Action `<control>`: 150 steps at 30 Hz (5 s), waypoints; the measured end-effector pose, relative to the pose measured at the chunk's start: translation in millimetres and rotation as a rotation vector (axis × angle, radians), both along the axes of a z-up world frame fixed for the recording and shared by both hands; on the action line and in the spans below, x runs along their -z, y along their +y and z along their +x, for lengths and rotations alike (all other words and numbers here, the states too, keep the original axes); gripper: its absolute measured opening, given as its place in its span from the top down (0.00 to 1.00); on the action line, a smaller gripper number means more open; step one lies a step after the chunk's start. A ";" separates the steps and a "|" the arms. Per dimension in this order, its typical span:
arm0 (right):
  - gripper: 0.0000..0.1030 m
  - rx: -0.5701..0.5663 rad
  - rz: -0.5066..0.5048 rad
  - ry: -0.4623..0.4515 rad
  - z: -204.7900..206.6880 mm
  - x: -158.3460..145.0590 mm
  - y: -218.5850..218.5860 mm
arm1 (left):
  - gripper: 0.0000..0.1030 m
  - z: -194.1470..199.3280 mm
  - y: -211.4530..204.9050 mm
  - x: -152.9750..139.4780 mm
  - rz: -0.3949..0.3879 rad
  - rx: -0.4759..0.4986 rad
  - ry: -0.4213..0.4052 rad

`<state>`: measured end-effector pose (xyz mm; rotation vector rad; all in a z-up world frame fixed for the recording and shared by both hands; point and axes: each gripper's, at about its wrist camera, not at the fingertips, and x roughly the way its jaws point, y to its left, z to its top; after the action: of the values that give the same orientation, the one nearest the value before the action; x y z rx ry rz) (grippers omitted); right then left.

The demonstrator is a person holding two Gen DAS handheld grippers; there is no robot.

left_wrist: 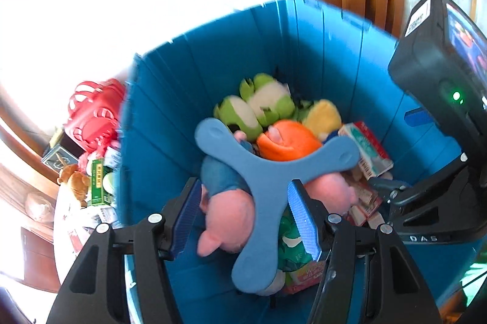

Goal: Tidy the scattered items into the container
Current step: 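Open both tools to drop the brush and white box into the bin, then move both tools back toward the pink pig plush and tissue pack, then grasp the pink tissue pack with the left tool while the right tool grasps the pig plush, then lift the tissue pack and pig plush and carry them over the blue bin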

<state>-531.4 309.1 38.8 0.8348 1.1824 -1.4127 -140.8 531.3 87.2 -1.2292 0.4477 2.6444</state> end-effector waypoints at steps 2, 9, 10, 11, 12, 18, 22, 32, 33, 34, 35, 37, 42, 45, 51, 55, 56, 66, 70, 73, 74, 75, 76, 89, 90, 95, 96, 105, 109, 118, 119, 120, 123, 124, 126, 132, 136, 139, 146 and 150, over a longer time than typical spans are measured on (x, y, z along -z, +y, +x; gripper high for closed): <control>0.16 -0.019 -0.068 -0.005 12.7 -11.2 9.3 | 0.43 16.2 -12.3 -11.4 0.024 -0.014 0.054; 0.06 -0.088 -0.306 -0.011 69.7 -46.3 36.2 | 0.33 73.0 -71.0 -43.8 0.091 -0.110 0.240; 0.06 -0.093 -0.336 -0.021 76.7 -49.4 38.5 | 0.31 80.1 -81.7 -47.7 0.102 -0.128 0.266; 0.06 -0.101 -0.361 -0.031 85.9 -53.1 40.8 | 0.28 86.6 -92.9 -51.1 0.112 -0.147 0.286; 0.06 -0.109 -0.384 -0.041 96.1 -56.8 42.6 | 0.28 91.9 -104.2 -53.8 0.120 -0.165 0.301; 0.03 -0.176 -0.476 -0.068 172.0 -73.0 42.6 | 0.28 112.8 -182.7 -60.1 0.146 -0.281 0.347; 0.01 -0.201 -0.518 -0.086 230.9 -76.2 35.2 | 0.28 122.1 -244.7 -54.4 0.151 -0.335 0.344; 0.01 -0.169 -0.502 -0.145 371.9 -46.4 9.4 | 0.28 140.0 -383.0 -22.2 0.112 -0.342 0.318; 0.01 -0.164 -0.494 -0.152 382.7 -41.3 7.1 | 0.28 139.6 -394.1 -18.1 0.115 -0.342 0.306; 0.01 -0.157 -0.484 -0.158 393.1 -36.2 4.8 | 0.28 138.6 -404.6 -13.9 0.121 -0.342 0.291; 0.01 -0.154 -0.474 -0.164 401.1 -31.0 2.8 | 0.28 138.1 -413.2 -9.9 0.127 -0.340 0.279; 0.01 -0.147 -0.460 -0.168 416.7 -20.2 -2.0 | 0.28 134.8 -427.1 -1.2 0.137 -0.333 0.257; 0.01 -0.125 -0.457 -0.129 440.6 12.1 -11.8 | 0.28 118.4 -451.3 31.0 0.188 -0.319 0.188; 0.01 -0.126 -0.455 -0.112 448.0 33.0 -20.0 | 0.28 102.3 -455.0 55.2 0.202 -0.331 0.141; 0.01 -0.114 -0.419 -0.087 434.2 75.5 -51.7 | 0.28 61.3 -450.9 101.5 0.212 -0.344 0.052; 0.01 -0.101 -0.398 -0.086 416.0 99.5 -73.6 | 0.28 34.0 -441.7 125.5 0.215 -0.343 0.021; 0.01 -0.101 -0.396 -0.082 412.0 104.7 -78.2 | 0.28 28.6 -439.8 129.9 0.221 -0.340 0.015; 0.01 -0.019 -0.323 -0.118 385.5 149.6 -115.3 | 0.28 -25.0 -429.6 171.5 0.211 -0.275 -0.078; 0.01 0.098 -0.299 -0.149 371.5 172.8 -120.0 | 0.28 -50.9 -423.9 188.2 0.199 -0.173 -0.115; 0.01 0.219 -0.282 -0.158 357.2 193.0 -117.8 | 0.28 -71.1 -415.2 200.1 0.191 -0.083 -0.146; 0.01 0.253 -0.277 -0.157 352.9 198.9 -117.4 | 0.28 -76.9 -412.1 203.8 0.199 -0.054 -0.156; 0.01 0.287 -0.272 -0.151 349.2 204.9 -116.4 | 0.28 -82.8 -408.5 207.8 0.207 -0.028 -0.167; 0.01 0.323 -0.271 -0.146 345.6 210.4 -114.8 | 0.28 -89.2 -403.6 212.4 0.217 -0.007 -0.183; 0.01 0.433 -0.252 -0.146 322.3 244.0 -99.4 | 0.18 -142.8 -305.9 272.9 0.271 0.098 -0.330; 0.01 0.418 -0.251 -0.141 322.3 245.2 -102.3 | 0.15 -143.2 -300.3 275.0 0.239 0.094 -0.309; 0.01 0.361 -0.212 -0.129 321.4 262.7 -117.4 | 0.06 -133.6 -281.8 283.0 0.098 0.157 -0.248; 0.01 0.350 -0.205 -0.133 322.9 265.3 -118.9 | 0.10 -131.4 -286.1 282.1 0.106 0.165 -0.253; 0.31 0.317 -0.168 -0.351 338.5 261.2 -114.9 | 0.24 -104.4 -349.5 284.8 -0.015 0.159 -0.276; 0.20 0.258 -0.176 -0.326 351.0 254.0 -118.8 | 0.24 -108.5 -364.9 282.2 0.041 0.094 -0.303; 0.10 0.111 -0.168 -0.135 360.4 256.9 -141.4 | 0.17 -123.7 -350.9 287.5 0.034 0.065 -0.287; 0.10 0.095 -0.171 -0.121 362.6 257.7 -143.4 | 0.16 -124.5 -350.1 289.1 0.030 0.065 -0.284; 0.10 0.084 -0.174 -0.109 364.2 258.6 -144.5 | 0.14 -125.4 -349.8 290.8 0.028 0.064 -0.282; 0.10 0.065 -0.175 -0.112 363.9 262.3 -144.9 | 0.12 -130.1 -349.9 295.4 0.028 0.062 -0.278; 0.10 0.058 -0.174 -0.113 362.7 263.7 -144.6 | 0.12 -134.7 -350.7 296.8 0.029 0.064 -0.272; 0.12 0.045 -0.169 -0.117 362.3 268.4 -147.9 | 0.14 -136.3 -351.4 297.2 0.033 0.069 -0.250; 0.32 0.045 -0.191 -0.097 361.1 262.6 -138.7 | 0.23 -124.7 -366.2 289.5 0.075 0.053 -0.251; 0.32 0.028 -0.209 -0.106 364.4 250.5 -125.1 | 0.23 -110.8 -382.6 272.6 0.101 0.037 -0.221; 0.32 -0.001 -0.243 -0.097 372.9 234.0 -116.0 | 0.23 -94.9 -392.6 253.3 0.116 0.021 -0.182; 0.32 -0.099 -0.345 -0.101 393.9 178.7 -100.8 | 0.23 -72.1 -420.8 203.2 0.151 -0.077 -0.093; 0.32 -0.176 -0.412 -0.126 397.6 148.0 -104.9 | 0.23 -54.1 -443.4 165.5 0.160 -0.176 -0.012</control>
<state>-133.8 204.2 -109.2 0.5085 0.8084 -1.3727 -194.9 87.9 -78.3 -1.2875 0.1271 2.7513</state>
